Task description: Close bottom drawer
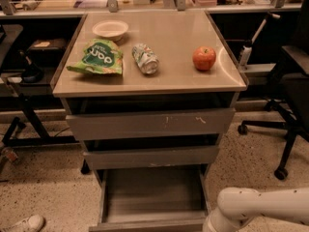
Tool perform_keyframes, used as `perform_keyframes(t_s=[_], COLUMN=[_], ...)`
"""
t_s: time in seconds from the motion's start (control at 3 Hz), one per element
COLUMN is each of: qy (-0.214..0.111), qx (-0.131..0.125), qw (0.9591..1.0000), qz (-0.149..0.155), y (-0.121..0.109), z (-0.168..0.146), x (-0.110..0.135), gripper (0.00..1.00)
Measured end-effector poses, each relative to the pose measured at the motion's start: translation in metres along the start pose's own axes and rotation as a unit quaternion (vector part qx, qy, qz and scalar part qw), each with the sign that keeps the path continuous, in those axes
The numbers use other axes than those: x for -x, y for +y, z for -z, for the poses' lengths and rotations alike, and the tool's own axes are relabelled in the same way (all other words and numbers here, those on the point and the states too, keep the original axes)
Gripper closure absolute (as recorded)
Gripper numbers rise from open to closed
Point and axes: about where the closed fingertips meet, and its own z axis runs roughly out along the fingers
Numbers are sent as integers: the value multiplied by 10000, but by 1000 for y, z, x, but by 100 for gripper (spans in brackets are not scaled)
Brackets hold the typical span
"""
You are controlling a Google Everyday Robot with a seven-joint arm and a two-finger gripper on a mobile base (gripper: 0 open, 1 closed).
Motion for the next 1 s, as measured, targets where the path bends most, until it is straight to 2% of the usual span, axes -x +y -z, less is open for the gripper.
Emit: perform_keyframes(t_s=[0.33, 1.0], qy=[11, -36], qx=[279, 371], qw=[9996, 9992], qz=[-102, -138], y=[-7, -10], z=[-31, -50], x=[-2, -4], gripper=[100, 100])
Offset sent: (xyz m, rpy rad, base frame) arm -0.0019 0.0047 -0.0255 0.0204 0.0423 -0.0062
